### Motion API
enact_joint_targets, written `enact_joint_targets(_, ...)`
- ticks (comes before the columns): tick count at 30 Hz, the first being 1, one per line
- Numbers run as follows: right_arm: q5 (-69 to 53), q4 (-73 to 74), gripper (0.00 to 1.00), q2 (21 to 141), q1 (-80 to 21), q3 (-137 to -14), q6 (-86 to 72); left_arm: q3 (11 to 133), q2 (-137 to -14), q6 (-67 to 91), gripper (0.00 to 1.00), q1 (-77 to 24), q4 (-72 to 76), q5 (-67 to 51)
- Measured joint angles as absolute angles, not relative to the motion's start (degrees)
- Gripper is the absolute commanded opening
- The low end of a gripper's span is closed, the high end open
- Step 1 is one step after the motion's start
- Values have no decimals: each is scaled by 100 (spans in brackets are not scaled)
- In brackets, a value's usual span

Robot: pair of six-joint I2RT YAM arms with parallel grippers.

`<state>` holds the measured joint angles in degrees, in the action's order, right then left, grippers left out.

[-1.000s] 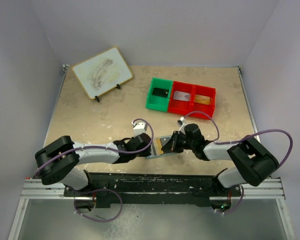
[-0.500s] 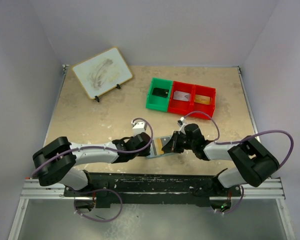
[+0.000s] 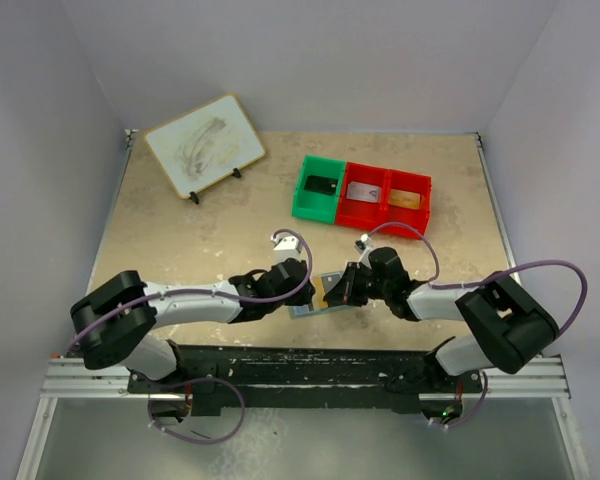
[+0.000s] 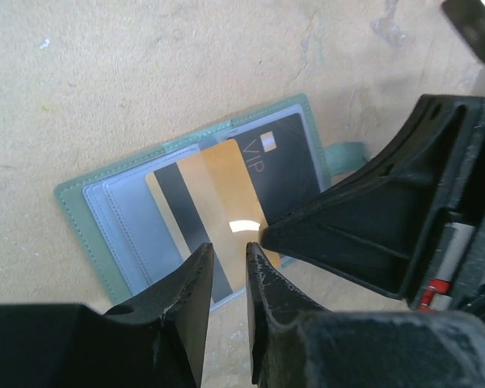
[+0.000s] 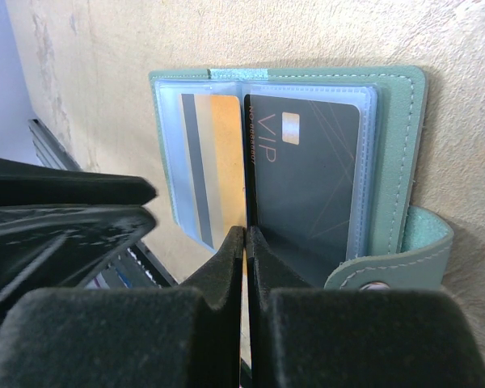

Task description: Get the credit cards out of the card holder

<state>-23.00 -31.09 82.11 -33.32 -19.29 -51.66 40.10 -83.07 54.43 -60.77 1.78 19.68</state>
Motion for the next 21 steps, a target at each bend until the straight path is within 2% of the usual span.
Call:
enact_joint_targets(9,-2300,-3092,4,8211,-3332,-1929,-5146,4005,-8849,5443,15,-6077,84,1927)
enact_joint_targets(15,-2370,-3120,26,8211,-3330,-1929,-5137,3946,-8849,5450,11,-6077,183,1933)
enact_joint_targets(21,-2399,-3330,30,8211,-3323,-1929,-5146,3938,-8831,5463,10,-6077,156,1999)
